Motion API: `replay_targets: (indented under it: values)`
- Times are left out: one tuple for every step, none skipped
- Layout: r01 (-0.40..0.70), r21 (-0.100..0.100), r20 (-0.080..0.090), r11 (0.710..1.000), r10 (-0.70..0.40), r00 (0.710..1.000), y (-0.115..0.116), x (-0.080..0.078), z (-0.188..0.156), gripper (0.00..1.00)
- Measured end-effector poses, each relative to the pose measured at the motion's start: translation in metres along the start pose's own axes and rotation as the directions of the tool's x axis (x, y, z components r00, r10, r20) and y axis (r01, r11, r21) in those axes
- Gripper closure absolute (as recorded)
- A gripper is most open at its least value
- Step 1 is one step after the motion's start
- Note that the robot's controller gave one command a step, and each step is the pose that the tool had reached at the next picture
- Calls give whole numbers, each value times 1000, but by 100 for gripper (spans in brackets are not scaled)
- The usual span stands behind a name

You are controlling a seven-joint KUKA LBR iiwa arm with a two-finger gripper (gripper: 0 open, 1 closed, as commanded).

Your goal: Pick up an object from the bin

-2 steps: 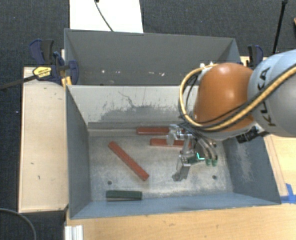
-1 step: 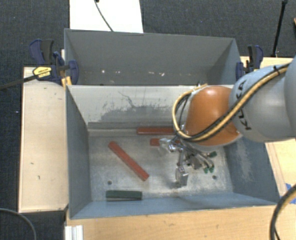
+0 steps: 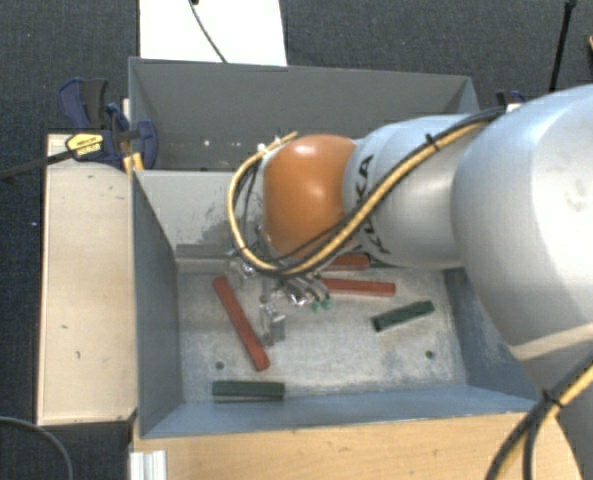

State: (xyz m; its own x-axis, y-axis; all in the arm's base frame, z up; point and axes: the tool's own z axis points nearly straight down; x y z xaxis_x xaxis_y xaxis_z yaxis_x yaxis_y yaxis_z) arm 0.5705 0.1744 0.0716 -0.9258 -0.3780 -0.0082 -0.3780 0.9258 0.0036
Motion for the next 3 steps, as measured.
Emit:
replay_targets:
  values:
    - [-156,3,1,988,156,988,2,-10,-36,0]
    - [-181,1,2,984,181,984,53,-37,-81,0]
    - [-360,6,-9,933,360,933,16,-16,-3,0]
